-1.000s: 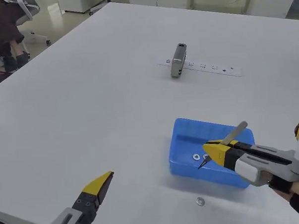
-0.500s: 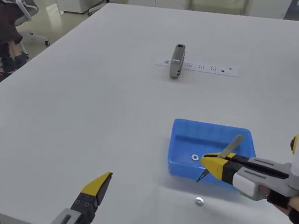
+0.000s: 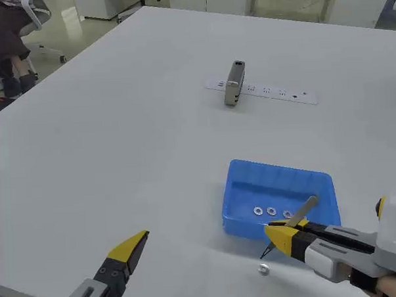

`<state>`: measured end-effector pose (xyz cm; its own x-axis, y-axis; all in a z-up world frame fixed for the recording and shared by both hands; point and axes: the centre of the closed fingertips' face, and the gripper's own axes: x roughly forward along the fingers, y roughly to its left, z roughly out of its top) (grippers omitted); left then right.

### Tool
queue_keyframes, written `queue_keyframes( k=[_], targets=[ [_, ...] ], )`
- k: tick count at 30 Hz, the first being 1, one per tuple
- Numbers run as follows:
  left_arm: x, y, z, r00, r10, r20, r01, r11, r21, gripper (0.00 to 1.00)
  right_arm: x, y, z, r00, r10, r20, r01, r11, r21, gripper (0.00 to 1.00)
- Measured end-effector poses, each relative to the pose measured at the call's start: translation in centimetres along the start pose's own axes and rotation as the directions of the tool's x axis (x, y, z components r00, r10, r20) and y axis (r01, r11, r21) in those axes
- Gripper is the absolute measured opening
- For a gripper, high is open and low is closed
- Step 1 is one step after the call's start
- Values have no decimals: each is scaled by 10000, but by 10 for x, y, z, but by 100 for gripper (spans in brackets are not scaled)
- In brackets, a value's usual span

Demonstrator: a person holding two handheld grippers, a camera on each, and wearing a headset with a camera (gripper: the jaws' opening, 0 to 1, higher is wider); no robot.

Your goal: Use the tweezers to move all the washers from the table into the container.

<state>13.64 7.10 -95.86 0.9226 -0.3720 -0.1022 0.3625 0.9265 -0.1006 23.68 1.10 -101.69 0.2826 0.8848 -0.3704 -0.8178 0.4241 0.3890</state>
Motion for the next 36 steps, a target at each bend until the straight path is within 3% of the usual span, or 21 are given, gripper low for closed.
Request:
queue_keyframes(
  k=[22,30,36],
  targets=[
    [-1,1,-2,10000,3,3,-3,10000,1,88,4,-4,-20,9981,-88,-610,76,9998,-199,3],
    [0,0,-1,10000,2,1,-2,10000,2,88,5,3,-23,9963,11,-864,-113,9930,-1176,3],
    [0,0,0,10000,3,3,-3,10000,8,88,5,10,-25,9950,7,-995,-219,9771,-2117,3]
  ],
)
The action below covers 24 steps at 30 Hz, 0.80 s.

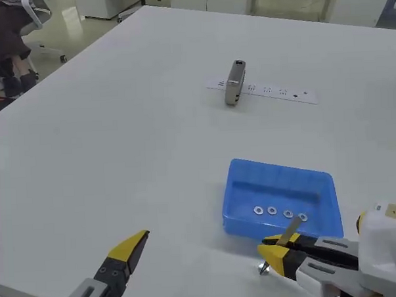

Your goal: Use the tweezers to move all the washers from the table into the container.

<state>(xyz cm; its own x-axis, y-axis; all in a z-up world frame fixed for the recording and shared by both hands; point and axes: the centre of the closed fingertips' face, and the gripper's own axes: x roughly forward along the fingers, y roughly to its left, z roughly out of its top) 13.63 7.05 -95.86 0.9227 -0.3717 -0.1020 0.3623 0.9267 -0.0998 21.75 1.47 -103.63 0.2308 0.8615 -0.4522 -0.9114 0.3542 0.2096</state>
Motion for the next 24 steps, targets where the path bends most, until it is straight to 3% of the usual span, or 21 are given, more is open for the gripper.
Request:
queue_keyframes(
  k=[6,8,19,24],
  targets=[
    [0,-1,1,10000,-1,2,1,10000,1,88,1,9,-3,9993,103,-350,-162,9851,-1714,3],
    [0,-1,1,10000,-2,3,2,10000,2,88,1,11,-3,9992,97,-376,-164,9829,-1832,3],
    [2,-3,5,10000,-14,-2,14,10000,3,88,2,5,-2,9996,63,-271,-97,9919,-1270,2],
    [0,0,-1,10000,-33,-37,33,10000,-4,87,2,3,-1,9998,80,-190,-98,9954,-956,2]
  ],
)
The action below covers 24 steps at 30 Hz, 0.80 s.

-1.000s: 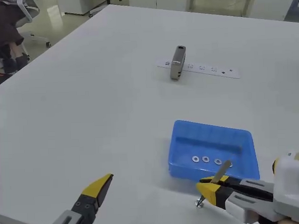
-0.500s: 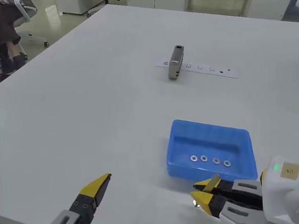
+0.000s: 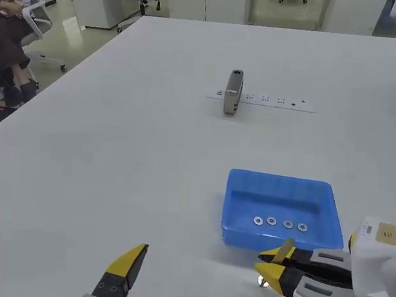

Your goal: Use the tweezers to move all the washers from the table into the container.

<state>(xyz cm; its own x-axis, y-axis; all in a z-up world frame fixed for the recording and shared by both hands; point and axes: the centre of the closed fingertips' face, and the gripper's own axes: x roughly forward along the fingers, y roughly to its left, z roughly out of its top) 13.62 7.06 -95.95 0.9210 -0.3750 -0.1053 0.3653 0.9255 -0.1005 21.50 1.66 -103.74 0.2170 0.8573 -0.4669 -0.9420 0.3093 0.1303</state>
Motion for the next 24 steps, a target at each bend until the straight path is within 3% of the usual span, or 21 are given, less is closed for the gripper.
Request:
queue_keyframes(
  k=[2,14,24],
  targets=[
    [0,0,0,10000,-8,-16,8,10000,-2,87,0,1,0,9999,90,64,-93,9989,454,2],
    [4,-6,9,10000,19,-43,-19,10000,6,87,-7,1,14,9991,66,410,-79,9995,310,2],
    [3,-6,10,9999,25,-98,-25,10000,0,87,-15,-6,42,9960,5,894,-8,10000,34,2]
  ],
)
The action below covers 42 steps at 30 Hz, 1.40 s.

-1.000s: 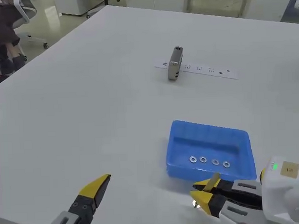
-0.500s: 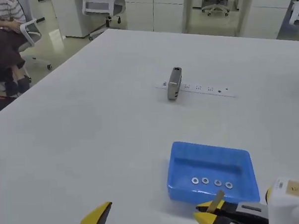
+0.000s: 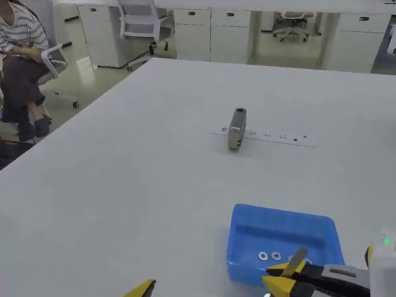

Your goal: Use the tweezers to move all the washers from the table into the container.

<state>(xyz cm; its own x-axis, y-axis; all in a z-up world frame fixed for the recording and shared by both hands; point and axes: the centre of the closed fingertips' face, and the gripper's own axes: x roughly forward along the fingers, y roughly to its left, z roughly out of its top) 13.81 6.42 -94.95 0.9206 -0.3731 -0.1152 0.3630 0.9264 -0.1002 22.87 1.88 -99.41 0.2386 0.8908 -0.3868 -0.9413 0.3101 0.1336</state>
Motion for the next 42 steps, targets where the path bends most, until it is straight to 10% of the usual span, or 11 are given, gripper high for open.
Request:
queue_keyframes(
  k=[22,42],
  targets=[
    [-1,1,-1,10000,-47,10,47,10000,1,88,10,-35,50,9931,-232,1153,202,9994,266,3],
    [-1,2,-1,9999,-79,102,79,10000,20,89,41,-75,31,9956,-708,613,634,9912,1165,3]
  ],
)
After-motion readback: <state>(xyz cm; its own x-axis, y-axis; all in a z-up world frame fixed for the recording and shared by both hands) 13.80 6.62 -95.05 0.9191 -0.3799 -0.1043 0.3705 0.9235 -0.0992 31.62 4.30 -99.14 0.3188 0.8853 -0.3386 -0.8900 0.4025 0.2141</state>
